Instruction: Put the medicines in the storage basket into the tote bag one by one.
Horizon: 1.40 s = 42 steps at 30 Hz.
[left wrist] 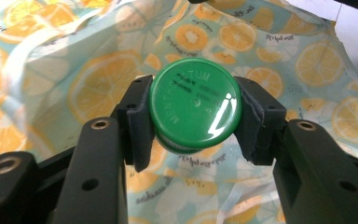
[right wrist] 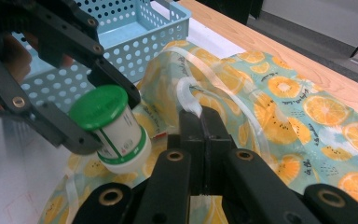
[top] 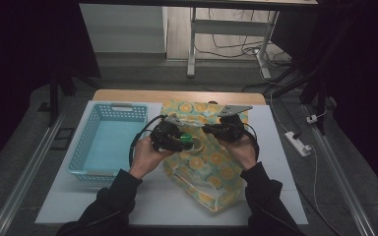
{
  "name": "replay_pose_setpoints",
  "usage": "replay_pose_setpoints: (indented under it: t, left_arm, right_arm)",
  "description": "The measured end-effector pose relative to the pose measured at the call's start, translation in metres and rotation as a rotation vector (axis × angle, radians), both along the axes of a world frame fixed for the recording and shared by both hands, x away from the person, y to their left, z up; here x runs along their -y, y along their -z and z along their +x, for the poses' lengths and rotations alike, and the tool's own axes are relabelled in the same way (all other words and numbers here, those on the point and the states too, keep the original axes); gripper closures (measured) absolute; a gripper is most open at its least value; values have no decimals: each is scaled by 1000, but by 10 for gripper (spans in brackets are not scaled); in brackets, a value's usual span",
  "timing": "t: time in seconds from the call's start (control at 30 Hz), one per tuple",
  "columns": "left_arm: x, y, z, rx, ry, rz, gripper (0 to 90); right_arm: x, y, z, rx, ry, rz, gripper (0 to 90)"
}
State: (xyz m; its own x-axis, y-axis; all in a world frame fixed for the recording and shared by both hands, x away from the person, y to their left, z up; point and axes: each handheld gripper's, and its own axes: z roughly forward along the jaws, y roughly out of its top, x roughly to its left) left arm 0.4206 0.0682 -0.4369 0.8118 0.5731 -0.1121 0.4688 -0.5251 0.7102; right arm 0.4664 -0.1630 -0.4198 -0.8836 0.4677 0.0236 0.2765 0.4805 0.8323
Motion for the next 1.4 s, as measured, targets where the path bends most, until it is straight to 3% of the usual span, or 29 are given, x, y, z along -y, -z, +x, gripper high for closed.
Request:
replay_pose_setpoints:
  t: [0.23, 0.57, 0.9, 1.4]
  left_arm:
    - [11, 6, 10, -6, 4, 34, 517]
    - [20, 12, 26, -21, -10, 39, 517]
    - [29, 22, 39, -7, -33, 78, 517]
    - [33, 39, 54, -19, -72, 116, 515]
  right_arm:
    - [0, 0, 0, -2, 0, 6, 900]
    - [2, -1, 1, 6, 6, 16, 900]
    - [3, 2, 3, -1, 12, 11, 900]
    - [3, 5, 4, -5, 12, 2, 900]
